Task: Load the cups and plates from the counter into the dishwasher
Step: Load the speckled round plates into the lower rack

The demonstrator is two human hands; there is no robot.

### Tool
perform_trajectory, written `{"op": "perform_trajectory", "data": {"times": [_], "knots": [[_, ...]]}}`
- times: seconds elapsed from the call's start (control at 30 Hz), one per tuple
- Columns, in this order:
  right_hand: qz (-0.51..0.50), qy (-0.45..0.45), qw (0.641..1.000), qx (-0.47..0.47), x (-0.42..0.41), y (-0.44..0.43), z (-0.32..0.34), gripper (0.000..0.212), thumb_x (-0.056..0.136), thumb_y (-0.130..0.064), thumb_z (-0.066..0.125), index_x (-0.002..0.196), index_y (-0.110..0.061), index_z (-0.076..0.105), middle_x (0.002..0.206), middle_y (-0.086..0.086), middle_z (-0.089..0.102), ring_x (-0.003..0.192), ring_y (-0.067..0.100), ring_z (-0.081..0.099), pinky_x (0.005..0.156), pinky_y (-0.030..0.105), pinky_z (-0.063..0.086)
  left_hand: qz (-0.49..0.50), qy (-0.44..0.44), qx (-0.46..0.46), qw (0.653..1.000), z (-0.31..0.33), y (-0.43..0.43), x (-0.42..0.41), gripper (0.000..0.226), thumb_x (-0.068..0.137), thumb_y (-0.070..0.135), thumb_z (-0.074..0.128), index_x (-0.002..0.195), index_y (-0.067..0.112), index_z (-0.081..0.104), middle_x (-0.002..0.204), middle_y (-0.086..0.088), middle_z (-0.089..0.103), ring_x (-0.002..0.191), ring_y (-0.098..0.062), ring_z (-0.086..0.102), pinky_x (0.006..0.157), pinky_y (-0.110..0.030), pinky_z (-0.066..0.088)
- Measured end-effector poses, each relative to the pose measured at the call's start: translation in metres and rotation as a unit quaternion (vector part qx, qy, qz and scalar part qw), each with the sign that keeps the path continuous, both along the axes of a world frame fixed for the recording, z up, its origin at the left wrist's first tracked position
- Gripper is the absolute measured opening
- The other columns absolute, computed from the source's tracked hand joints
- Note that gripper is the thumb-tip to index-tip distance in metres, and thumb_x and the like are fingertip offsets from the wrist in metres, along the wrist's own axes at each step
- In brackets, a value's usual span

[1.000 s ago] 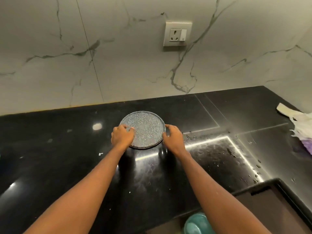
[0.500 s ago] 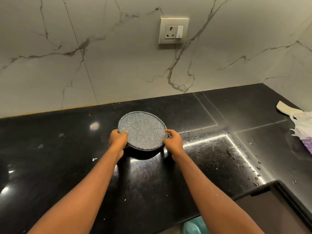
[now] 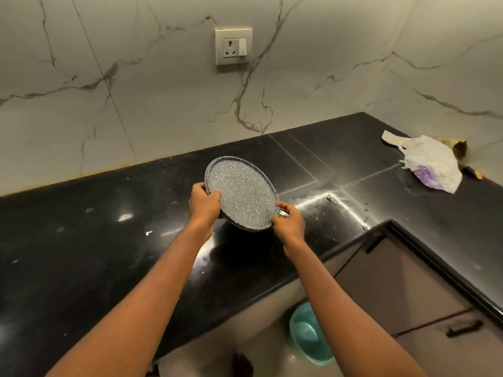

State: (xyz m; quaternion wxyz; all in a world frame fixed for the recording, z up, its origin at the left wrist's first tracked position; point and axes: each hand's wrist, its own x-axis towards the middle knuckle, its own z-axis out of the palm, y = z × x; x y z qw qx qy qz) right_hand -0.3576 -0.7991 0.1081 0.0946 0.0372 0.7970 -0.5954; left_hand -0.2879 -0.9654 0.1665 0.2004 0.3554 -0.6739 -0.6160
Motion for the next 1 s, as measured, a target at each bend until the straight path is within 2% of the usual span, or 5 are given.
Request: {"op": "perform_trajectory", "data": {"times": [0.27,0.4,0.6,0.83,1.0], "knots": [[-0.072,0.035,0.996,0.027,0.114,0.09,-0.009,0.04,0.08,-0.002,0.062,0.114,-0.023,0.065,0.089,0.0,0.066,0.064,0.003,0.053,0.054,0.01,0.043,-0.077,0.028,-0.007,0.997,-0.002,0.084,0.082,0.017,0.094,0.013,0.053,0.11,0.013,0.046,0.104,-0.006,0.058,0.09,-0.02,0.06,0.063,-0.039,0.059],[-0.12,0.027,0.991,0.059,0.163,0.138,-0.021,0.045,0.075,-0.002,0.061,0.114,-0.023,0.066,0.091,0.005,0.068,0.058,0.011,0.051,0.06,0.027,0.048,-0.108,0.014,-0.019,0.994,-0.014,0.133,0.118,0.019,0.094,0.016,0.054,0.111,0.014,0.047,0.107,-0.008,0.061,0.095,-0.022,0.06,0.086,-0.045,0.055],[-0.152,0.003,0.983,0.102,0.222,0.207,-0.045,0.043,0.076,-0.002,0.059,0.111,-0.027,0.065,0.108,0.007,0.064,0.078,0.012,0.059,0.069,0.022,0.045,-0.172,0.006,-0.037,0.984,-0.034,0.202,0.158,0.02,0.093,0.019,0.056,0.111,0.012,0.048,0.1,-0.004,0.061,0.088,-0.021,0.06,0.085,-0.045,0.054],[-0.193,-0.035,0.972,0.132,0.285,0.282,-0.08,0.041,0.076,-0.005,0.06,0.112,-0.025,0.066,0.104,0.01,0.065,0.063,0.011,0.053,0.061,0.023,0.042,-0.244,0.013,-0.1,0.965,-0.046,0.284,0.2,0.021,0.093,0.017,0.058,0.111,0.009,0.05,0.096,-0.005,0.062,0.081,-0.019,0.058,0.07,-0.031,0.049],[-0.204,-0.055,0.967,0.142,0.336,0.346,-0.095,0.04,0.075,-0.006,0.057,0.11,-0.025,0.066,0.102,0.013,0.065,0.065,0.015,0.052,0.059,0.024,0.04,-0.278,0.008,-0.107,0.955,-0.056,0.35,0.246,0.023,0.094,0.019,0.057,0.113,0.011,0.048,0.098,-0.007,0.063,0.079,-0.018,0.059,0.072,-0.038,0.055]]}}
